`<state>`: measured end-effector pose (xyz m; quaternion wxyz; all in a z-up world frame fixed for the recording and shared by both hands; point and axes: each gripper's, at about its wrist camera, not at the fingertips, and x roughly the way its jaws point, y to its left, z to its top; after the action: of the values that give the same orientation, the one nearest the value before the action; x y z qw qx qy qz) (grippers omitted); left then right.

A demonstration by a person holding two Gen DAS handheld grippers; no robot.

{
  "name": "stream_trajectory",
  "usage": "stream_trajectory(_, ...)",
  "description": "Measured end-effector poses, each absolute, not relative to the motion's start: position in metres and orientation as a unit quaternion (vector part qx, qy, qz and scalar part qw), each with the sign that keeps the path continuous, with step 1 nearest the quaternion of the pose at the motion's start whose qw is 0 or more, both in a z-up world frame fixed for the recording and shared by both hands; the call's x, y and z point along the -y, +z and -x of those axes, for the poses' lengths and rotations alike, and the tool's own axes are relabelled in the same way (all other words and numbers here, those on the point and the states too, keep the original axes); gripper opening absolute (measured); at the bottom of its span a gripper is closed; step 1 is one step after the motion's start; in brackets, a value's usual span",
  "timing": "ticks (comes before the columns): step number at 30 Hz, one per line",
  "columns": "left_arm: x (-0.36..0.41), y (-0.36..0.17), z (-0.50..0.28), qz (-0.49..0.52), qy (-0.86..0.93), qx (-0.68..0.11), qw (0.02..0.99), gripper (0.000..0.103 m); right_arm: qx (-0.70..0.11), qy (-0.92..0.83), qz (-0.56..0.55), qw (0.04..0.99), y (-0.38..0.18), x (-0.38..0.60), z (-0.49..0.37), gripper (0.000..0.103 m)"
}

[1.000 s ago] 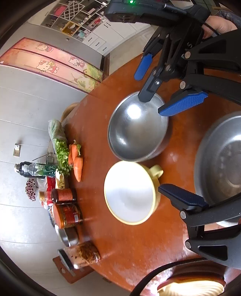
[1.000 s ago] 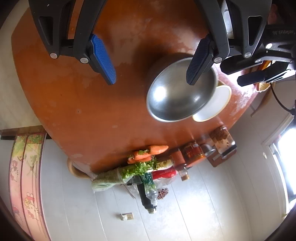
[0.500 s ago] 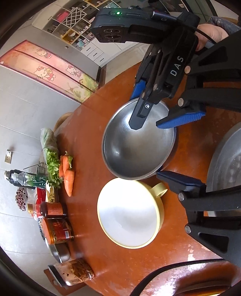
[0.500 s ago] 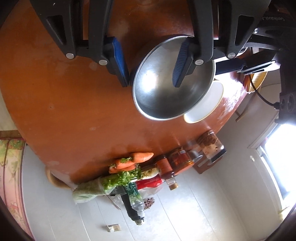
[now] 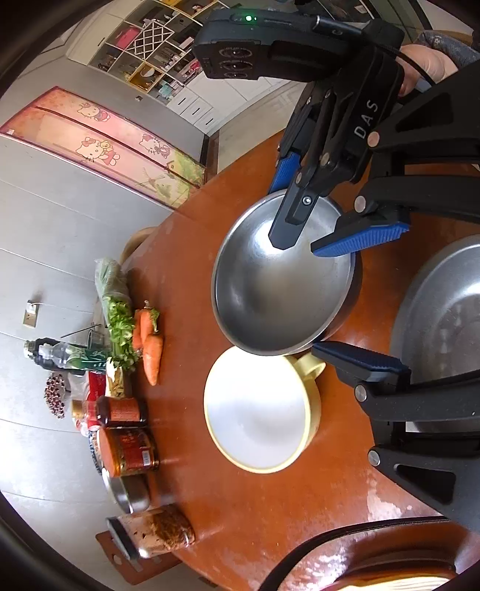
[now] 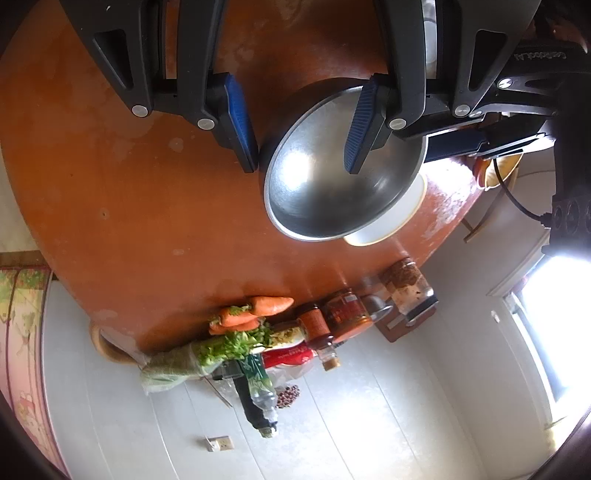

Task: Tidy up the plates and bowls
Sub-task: 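Lift the steel bowl and carry it over the large basin with the right gripper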

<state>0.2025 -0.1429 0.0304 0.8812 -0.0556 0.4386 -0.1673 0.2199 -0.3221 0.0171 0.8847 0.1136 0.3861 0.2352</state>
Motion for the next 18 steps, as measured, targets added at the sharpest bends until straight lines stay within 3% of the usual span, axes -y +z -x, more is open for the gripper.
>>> stream_trajectory(18,0.097,0.059,-0.143,0.053,-0.136,-0.391,0.909,0.048,-0.352,0.266,-0.077,0.894,0.052,0.272,-0.167,0.05)
